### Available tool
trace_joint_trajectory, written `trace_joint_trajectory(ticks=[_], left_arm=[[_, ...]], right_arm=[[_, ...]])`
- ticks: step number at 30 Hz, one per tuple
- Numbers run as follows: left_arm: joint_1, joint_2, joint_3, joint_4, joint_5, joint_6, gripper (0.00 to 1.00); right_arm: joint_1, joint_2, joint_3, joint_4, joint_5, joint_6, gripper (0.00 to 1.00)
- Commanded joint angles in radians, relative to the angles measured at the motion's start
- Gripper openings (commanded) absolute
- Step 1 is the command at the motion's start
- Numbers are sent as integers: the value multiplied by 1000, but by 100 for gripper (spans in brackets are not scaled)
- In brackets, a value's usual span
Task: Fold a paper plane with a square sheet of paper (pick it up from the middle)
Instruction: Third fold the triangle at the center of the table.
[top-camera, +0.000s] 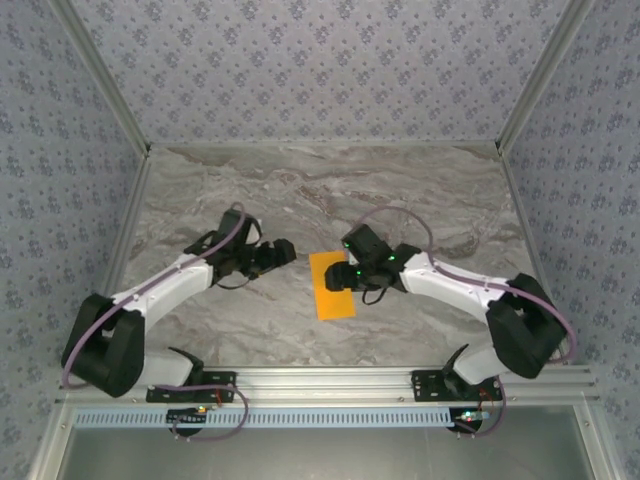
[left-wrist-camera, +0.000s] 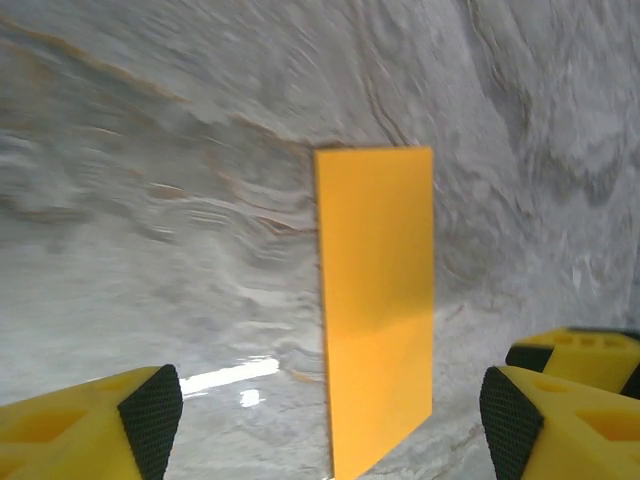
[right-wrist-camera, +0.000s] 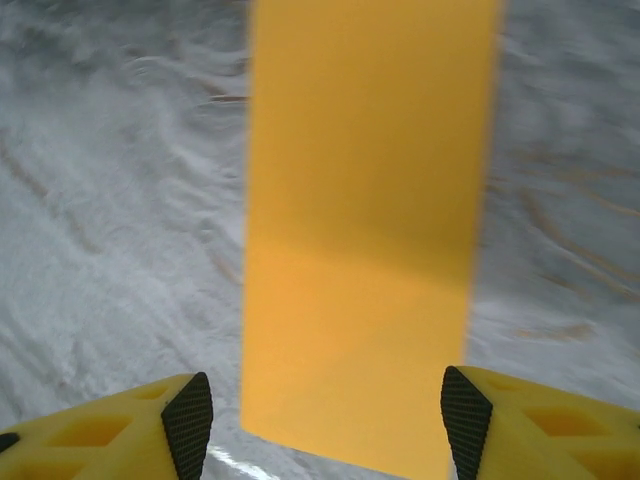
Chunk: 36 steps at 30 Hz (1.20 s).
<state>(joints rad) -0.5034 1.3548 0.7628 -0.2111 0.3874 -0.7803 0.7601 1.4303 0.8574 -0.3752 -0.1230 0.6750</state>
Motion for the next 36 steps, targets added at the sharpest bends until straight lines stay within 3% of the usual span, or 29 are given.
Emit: trace_joint_trajectory(ticks=[1, 6, 9, 13, 22, 27, 36], left_arm=[[-78, 68, 44, 120, 17, -52, 72], [-159, 205, 91, 173, 22, -81, 47], [-189, 269, 119, 187, 33, -83, 40], [-211, 334, 161, 148, 31, -59, 34], [-218, 427, 170, 129, 8, -62, 26], [-221, 453, 164, 98, -36, -58, 22], [-220, 465, 134, 30, -131, -33, 19]], right_arm=[[-38, -61, -101, 39, 39, 162, 67], [-92, -111, -197, 104, -14, 231, 68], [-101, -108, -220, 135, -56, 236, 63], [-102, -109, -230, 143, -73, 233, 54], [-101, -89, -237, 131, -102, 238, 45], [-88, -63, -233, 122, -122, 233, 33], [-55, -17, -212, 74, -127, 188, 33]])
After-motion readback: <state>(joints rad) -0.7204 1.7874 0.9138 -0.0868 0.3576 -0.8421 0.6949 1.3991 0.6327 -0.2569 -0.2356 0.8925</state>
